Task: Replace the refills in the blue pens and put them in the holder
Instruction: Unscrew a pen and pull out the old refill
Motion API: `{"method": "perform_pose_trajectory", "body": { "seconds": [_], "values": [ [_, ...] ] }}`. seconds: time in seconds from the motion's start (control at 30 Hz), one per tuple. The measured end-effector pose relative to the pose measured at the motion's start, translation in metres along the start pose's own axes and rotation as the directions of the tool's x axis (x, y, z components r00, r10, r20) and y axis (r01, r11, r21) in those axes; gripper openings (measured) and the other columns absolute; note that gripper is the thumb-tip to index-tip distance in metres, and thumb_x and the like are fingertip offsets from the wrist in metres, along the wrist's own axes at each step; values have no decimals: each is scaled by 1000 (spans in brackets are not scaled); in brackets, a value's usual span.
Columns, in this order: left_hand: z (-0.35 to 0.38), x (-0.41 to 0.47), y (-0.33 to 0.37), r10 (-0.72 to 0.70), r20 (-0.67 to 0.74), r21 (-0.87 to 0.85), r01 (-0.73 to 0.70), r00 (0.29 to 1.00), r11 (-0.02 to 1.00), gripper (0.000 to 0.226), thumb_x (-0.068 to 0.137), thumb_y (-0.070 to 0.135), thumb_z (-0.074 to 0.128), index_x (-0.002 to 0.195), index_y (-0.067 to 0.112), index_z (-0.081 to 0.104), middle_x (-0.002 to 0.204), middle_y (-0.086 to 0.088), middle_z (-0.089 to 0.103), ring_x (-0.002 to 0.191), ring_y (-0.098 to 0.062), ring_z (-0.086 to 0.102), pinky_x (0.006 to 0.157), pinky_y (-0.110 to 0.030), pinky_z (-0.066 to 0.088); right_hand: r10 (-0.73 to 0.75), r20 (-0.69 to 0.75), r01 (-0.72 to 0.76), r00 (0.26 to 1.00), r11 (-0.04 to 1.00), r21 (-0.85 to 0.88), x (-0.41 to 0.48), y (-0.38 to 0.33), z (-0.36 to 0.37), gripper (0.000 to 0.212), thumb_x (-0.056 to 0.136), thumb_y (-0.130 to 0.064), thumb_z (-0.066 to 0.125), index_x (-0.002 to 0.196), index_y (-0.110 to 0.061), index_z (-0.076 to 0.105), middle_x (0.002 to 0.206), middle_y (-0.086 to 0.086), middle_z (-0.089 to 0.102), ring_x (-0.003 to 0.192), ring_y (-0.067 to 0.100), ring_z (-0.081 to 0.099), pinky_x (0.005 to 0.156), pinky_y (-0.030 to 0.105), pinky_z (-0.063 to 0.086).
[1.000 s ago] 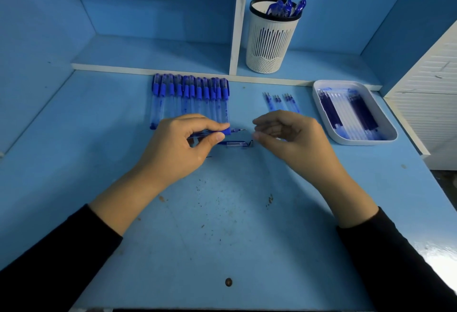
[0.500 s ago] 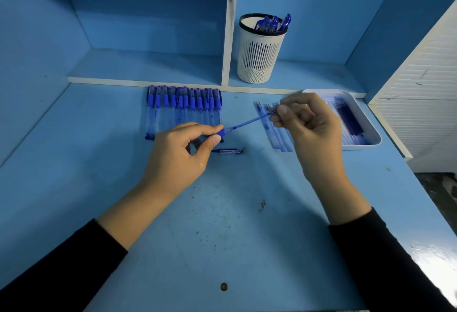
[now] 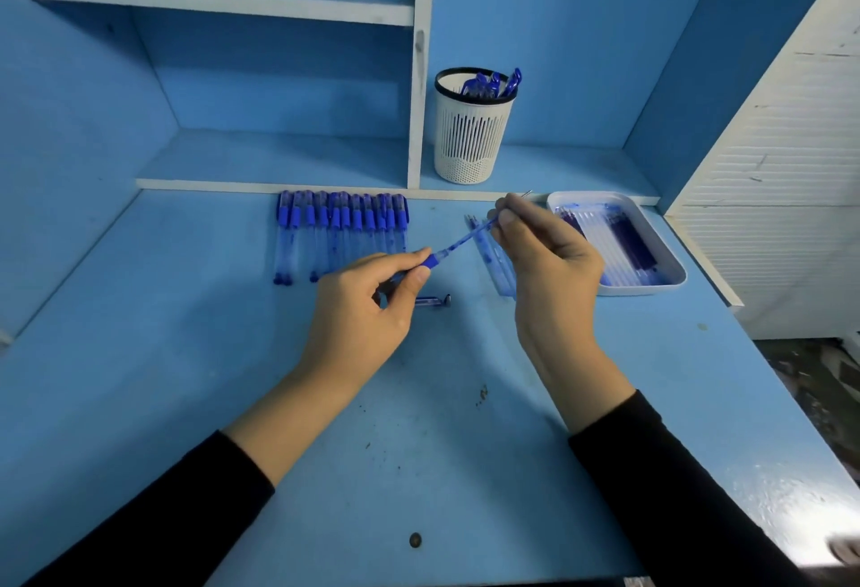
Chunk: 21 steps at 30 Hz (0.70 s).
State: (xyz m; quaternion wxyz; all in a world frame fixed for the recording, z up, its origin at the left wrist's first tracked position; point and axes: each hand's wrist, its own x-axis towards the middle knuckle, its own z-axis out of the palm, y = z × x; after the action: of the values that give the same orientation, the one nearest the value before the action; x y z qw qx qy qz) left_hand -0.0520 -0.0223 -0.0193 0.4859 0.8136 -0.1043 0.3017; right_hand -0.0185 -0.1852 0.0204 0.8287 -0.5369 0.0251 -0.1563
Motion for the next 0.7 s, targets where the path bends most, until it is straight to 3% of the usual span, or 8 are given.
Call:
{"method": "perform_pose_trajectory", "body": {
  "seconds": [0.23,0.33,0.47,0.6,0.7],
  "values": [
    [-5,21,-12,33,-31,69,-31,999,997,22,90,20,65,110,15,74,89,-1,73,69,-18,64,62,-25,51,19,7,-20,1000,995,102,55,-6,-7,18,86,6,64,98,-7,71,95,8,73,90,17,69,81,22,52],
    [-4,34,-18,104,-33,110,-100,994,989,23,91,16,63,111,10,74,90,-2,72,75,-12,61,65,-24,51,101,155,-83,983,989,-121,81,0,-11,19,85,7,64,97,-6,72,92,8,73,88,19,68,81,22,52],
    [1,47,-27,166,-14,119,-164,986,979,21,92,13,63,110,8,73,95,-3,72,81,-15,65,71,-30,54,279,325,-81,904,857,-508,101,9,-14,21,82,6,67,95,-8,75,91,9,75,84,17,69,83,25,52],
    [8,55,-32,215,3,128,-214,977,968,20,92,11,64,109,7,74,100,-2,73,83,-14,66,74,-29,55,343,364,34,866,686,-727,109,10,-11,21,78,0,72,93,-14,78,90,-1,76,90,11,69,88,19,52],
    [11,58,-36,235,18,127,-236,972,963,20,92,11,65,109,7,74,99,-1,73,83,-11,65,74,-24,54,328,403,191,854,523,-831,116,11,-5,17,77,-12,78,89,-24,78,82,-13,74,75,-7,64,77,7,44]
  ]
}}
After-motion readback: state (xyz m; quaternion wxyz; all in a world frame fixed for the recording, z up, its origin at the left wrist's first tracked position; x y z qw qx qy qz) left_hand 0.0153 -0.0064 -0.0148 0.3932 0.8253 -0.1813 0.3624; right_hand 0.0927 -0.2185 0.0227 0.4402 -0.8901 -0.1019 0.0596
